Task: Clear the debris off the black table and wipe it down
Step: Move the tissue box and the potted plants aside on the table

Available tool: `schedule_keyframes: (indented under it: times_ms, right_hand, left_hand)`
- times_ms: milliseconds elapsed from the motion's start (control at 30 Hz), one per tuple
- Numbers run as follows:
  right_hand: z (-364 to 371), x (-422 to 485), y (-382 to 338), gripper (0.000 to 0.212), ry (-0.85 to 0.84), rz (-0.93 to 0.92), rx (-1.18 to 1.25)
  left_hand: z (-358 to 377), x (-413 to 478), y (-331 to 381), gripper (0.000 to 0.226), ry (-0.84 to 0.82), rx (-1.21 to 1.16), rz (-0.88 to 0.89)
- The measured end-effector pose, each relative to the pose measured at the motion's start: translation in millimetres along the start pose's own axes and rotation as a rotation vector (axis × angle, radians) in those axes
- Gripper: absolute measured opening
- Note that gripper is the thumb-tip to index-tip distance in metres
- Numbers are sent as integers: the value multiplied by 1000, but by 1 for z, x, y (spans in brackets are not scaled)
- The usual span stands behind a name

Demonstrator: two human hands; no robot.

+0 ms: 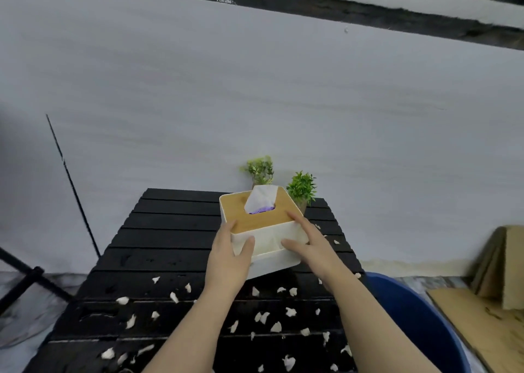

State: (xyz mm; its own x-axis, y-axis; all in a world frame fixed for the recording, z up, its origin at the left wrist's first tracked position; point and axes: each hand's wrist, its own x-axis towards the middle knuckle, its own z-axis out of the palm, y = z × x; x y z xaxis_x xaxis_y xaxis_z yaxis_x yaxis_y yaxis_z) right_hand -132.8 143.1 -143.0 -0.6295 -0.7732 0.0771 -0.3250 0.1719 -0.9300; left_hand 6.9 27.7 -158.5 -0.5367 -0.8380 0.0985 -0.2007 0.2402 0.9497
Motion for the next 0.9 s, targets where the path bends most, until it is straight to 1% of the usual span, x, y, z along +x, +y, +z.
schedule_keyframes:
  times_ms: [100,200,300,367,467,600,767,900]
  right_hand:
    - [15,4,-16,77,-62,-64,-37]
    - [45,21,-31,82,-65,-122,-89]
    - [86,49,-44,78,-71,-137,-110]
    - [113,69,-48,74,-74,-142,-141]
    - [149,93,-47,72,-59,-143,-161]
    - [183,120,-36,69,-47,-153,-168]
    - [219,138,-24,64,-39,-156,-190]
    - [234,147,-29,62,-18,-147,-243]
  left_hand:
    - [-35,14,7,53,17,9,60]
    - [-78,36,4,62,-23,36,72]
    - [-117,64,-9,77,-51,57,50]
    - [-135,85,-22,81,-53,99,58]
    - [-155,114,-43,79,-52,156,69]
    - [-171,145,-73,81,-34,156,73]
    - [-186,167,-104,81,72,349,136]
    - [-189,181,-109,77,117,444,127]
